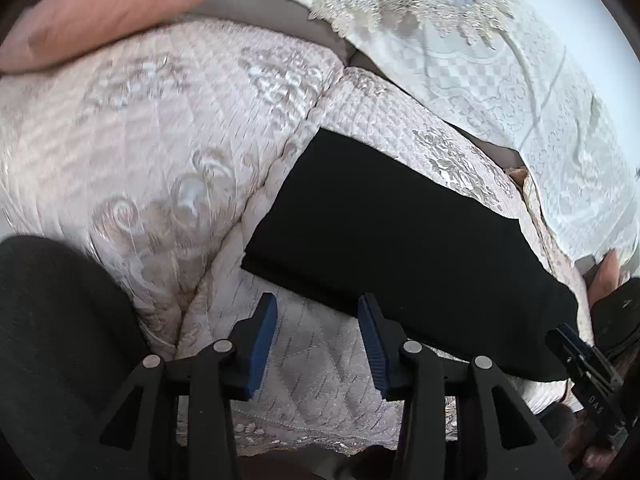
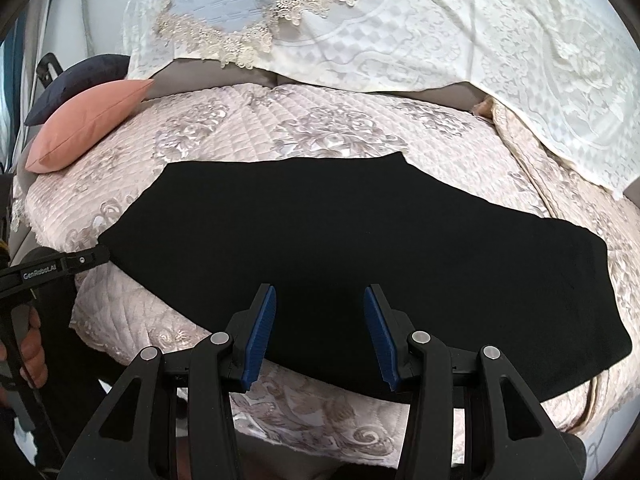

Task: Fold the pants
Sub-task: 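Grasp the pants edge with the left tool while the right tool grasps beside it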

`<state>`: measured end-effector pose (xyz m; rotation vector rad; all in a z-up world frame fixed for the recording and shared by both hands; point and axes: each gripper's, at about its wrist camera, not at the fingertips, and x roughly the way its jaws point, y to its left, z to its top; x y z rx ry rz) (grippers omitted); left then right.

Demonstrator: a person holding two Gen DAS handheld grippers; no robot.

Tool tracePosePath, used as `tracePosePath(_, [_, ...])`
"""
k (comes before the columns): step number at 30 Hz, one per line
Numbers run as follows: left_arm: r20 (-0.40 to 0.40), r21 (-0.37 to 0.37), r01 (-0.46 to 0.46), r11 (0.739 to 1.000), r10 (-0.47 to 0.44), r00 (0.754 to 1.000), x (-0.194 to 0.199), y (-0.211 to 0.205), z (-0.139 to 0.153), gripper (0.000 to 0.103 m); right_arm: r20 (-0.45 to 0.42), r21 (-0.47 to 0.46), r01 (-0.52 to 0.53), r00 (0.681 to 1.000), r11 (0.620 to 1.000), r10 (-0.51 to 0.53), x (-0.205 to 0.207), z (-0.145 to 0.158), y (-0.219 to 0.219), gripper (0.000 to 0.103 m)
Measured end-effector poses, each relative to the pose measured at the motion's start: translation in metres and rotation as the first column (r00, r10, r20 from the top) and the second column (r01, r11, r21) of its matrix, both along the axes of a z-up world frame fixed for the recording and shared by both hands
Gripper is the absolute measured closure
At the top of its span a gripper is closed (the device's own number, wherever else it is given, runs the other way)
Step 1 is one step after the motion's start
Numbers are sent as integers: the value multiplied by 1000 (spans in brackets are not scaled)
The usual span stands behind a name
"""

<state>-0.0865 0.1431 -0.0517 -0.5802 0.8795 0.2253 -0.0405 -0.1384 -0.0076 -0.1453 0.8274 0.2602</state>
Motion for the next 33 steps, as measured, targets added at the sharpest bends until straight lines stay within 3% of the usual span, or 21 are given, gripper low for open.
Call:
tracePosePath(6, [36,-45,-62,997,64,997,6,12,-8,49,-3,-8,-10,1000,1000,10,2,-1,3,56])
tracePosePath(10, [51,-40,-99,994,101,994,15,16,-11,49,-6,-11,-6,1000,1000,6,4,-1,3,56])
tracePosePath(13, [46,19,-114,993,113,993,22,13,-10,59,-10,-10,1,1000,1000,-1,5,-2,-1,56])
tracePosePath(14, [48,22,-118,993,117,992,22,13,-9,69,-11,-10,5,1000,1000,-5,6,-2,-2,56])
tracePosePath(15, [53,22,-116,993,115,992,23,14,-7,84,-11,-9,9,1000,1000,-9,6,-2,-4,56])
tracePosePath(17, [57,31,-103,994,101,993,25,13,-1,93,-8,-6,18,1000,1000,-18,7,-2,-8,56])
tracePosePath(26, [168,42,45,998,-52,984,43,-14,54,95,-2,21,84,996,996,-84,8,-1,-37,56])
tracePosePath(29, [218,64,145,987,-156,963,61,-42,77,95,3,36,114,993,993,-114,8,0,-50,56])
tracePosePath(33, [253,79,303,950,-313,916,89,-92,94,95,13,59,157,987,986,-158,5,4,-68,56])
